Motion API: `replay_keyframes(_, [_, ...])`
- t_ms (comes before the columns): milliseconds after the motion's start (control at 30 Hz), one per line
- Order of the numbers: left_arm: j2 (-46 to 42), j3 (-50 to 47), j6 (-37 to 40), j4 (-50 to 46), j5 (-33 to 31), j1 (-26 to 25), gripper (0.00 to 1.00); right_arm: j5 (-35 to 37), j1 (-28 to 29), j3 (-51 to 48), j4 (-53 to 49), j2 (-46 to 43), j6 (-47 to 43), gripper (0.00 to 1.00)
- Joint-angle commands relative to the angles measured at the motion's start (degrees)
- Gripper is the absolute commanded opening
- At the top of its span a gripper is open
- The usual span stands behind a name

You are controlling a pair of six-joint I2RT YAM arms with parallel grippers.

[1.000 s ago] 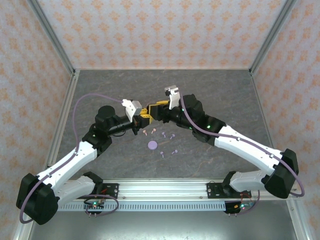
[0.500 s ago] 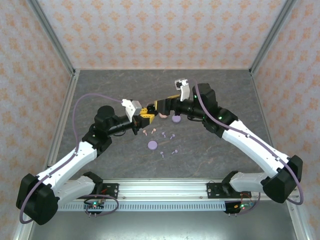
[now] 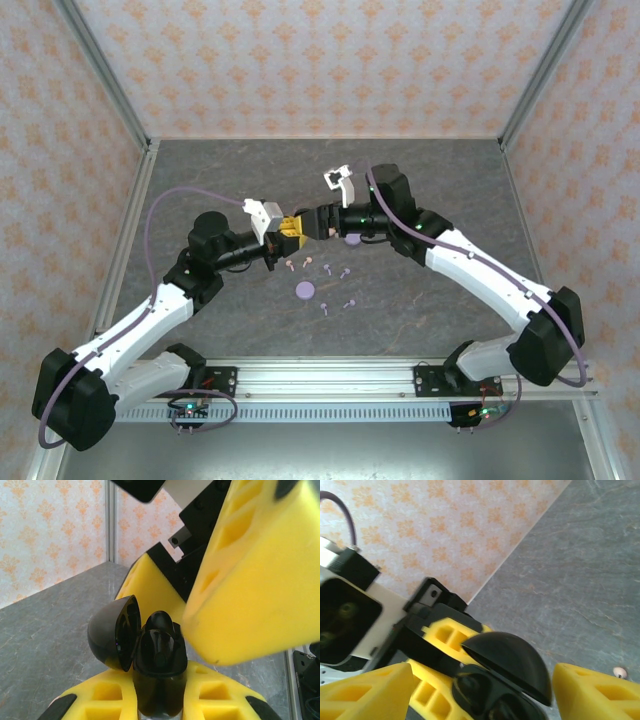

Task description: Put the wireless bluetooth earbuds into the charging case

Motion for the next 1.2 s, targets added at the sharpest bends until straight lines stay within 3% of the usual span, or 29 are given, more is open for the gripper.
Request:
replay_keyframes(0, [-0.76,0.66,0.26,0.56,0.8,-0.64,0.0,-2.35,0.07,2.0,4.56,-0.8,-0.01,0.73])
replay_keyframes(400, [-0.68,0.82,1.02,-0.25,0.38,-0.58,0.0,-2.26,0.07,-0.01,7.28,-4.84,-2.05,0.72])
replay_keyframes(600, [-0.74,0.82,0.88,-0.07,-0.32,-0.64,0.0,1.11,-0.02,-0.95,3.3,-6.58,-3.96,0.72])
replay_keyframes(800, [-0.89,0.71,0.44,-0.4,-2.89,-0.65,0.0,17.2,-1.25,-0.94,-6.32,-9.69,-6.56,0.72])
replay_keyframes(900, [0.42,0.71,0.32,-0.97,-5.69,-0.16,0.0,24.49,-3.68,-4.63,-5.14,-13.95,-4.0,0.74])
replay_keyframes(1167, [11.44,4.57,-7.97,-1.87,-9.62,7.59,0.0,37.92,-6.45,-17.41,2.47,-21.31,3.52,0.97])
